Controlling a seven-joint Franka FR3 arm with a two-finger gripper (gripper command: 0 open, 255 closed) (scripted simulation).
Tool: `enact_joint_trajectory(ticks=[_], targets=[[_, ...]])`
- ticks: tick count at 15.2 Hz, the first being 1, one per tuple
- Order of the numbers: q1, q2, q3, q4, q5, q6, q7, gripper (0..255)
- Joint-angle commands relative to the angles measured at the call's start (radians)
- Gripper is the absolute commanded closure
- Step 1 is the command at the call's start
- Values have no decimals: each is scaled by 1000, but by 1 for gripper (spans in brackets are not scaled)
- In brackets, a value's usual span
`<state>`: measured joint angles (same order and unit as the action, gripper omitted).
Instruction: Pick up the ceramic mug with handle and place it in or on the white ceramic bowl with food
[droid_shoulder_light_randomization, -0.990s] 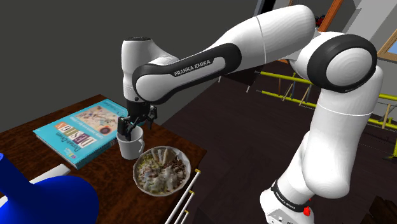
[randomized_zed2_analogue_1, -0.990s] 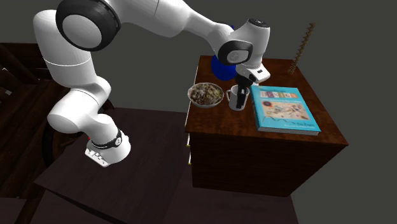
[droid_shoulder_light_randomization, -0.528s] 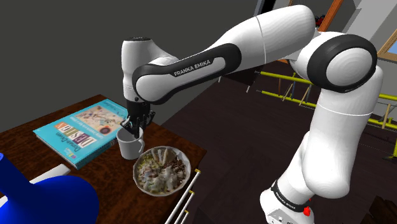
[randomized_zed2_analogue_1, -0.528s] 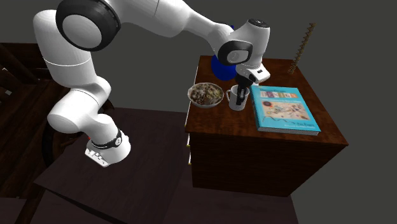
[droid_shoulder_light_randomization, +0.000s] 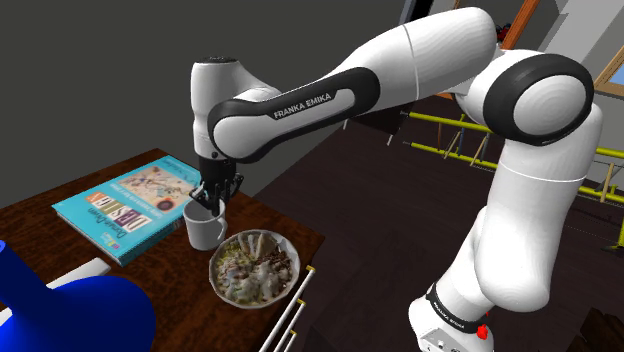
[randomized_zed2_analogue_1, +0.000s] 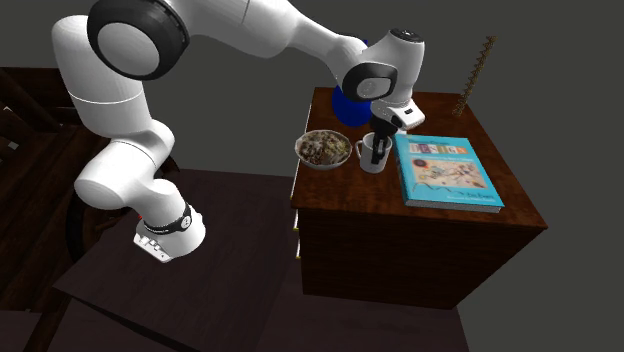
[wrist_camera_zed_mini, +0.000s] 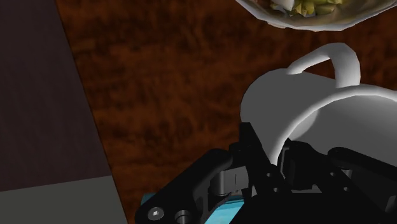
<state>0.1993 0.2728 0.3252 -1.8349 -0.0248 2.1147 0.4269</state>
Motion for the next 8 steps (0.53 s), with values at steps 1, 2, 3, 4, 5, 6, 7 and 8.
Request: enact_joint_trajectory(ticks=[1, 2, 3, 4, 5, 6, 7, 8], targets=[[-1, -9, 1, 11, 3, -19, -1, 255], [-1, -13, 1, 19, 5, -31, -2, 255], [-2, -18, 2, 26, 6, -43, -2, 255], [-2, -22, 2, 34, 8, -55, -3, 255], [-3, -27, 3, 42, 9, -67, -3, 255], [-3, -31, 3, 50, 11, -79, -3, 255], [-3, -35, 4, 59, 12, -92, -4, 255], [-4, -38, 4, 68, 13, -104, -4, 255]])
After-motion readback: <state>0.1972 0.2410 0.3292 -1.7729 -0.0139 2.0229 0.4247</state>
